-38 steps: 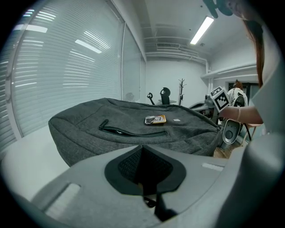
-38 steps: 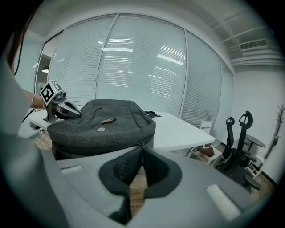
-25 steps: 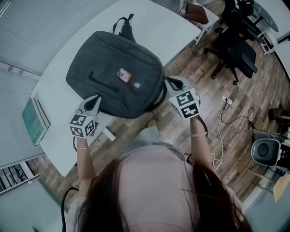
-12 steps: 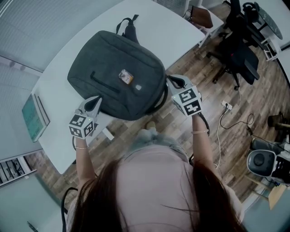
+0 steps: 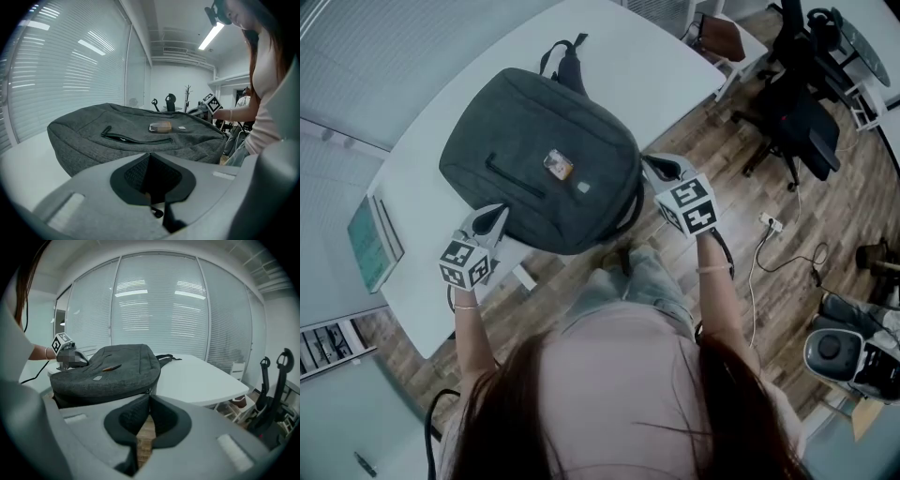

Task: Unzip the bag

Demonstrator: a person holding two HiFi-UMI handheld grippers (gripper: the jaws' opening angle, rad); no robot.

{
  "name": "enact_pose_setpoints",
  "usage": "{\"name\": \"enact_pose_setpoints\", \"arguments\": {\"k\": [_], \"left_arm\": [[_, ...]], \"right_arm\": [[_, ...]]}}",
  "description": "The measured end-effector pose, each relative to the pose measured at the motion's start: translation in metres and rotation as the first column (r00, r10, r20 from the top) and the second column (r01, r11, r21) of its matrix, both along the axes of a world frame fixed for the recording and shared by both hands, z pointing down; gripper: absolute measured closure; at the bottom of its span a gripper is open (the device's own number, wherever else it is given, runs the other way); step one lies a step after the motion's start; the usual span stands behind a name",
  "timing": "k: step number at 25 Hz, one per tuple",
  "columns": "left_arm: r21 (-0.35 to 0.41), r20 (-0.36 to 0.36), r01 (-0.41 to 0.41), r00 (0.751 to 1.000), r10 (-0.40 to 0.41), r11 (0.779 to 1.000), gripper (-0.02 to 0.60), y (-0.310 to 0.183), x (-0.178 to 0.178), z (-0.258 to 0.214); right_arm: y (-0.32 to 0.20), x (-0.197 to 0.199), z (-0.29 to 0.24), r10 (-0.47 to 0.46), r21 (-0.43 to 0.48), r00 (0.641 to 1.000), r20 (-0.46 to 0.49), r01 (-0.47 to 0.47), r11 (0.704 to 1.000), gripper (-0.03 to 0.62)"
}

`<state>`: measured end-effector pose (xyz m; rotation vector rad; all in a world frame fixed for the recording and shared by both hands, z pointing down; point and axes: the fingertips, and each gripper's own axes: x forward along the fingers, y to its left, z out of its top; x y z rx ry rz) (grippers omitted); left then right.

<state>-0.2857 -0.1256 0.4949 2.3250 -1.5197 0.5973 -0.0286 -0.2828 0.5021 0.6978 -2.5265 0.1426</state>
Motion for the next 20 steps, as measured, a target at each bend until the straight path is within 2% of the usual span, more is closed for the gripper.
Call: {"name": "enact_pose_setpoints", "arguments": {"k": [12,20], "left_arm": [[0.012,0.024,0.033,0.999,-0.033,0.999,0.572,-0.004,-0.001,0.002],[-0.015,-0.011,0.077,0.997,-0.077,0.997,0.572,-0.006,-0.003,0.002]], "right_arm": [[-0.029,-0.012,0.007,-0.131,-0.039,0.991,0.009,0.131,0.991,0.582],[-0.044,-0.022,0.007,-0.208,-0.035,0.978,0.011,0.209,0.977,0.582]]}}
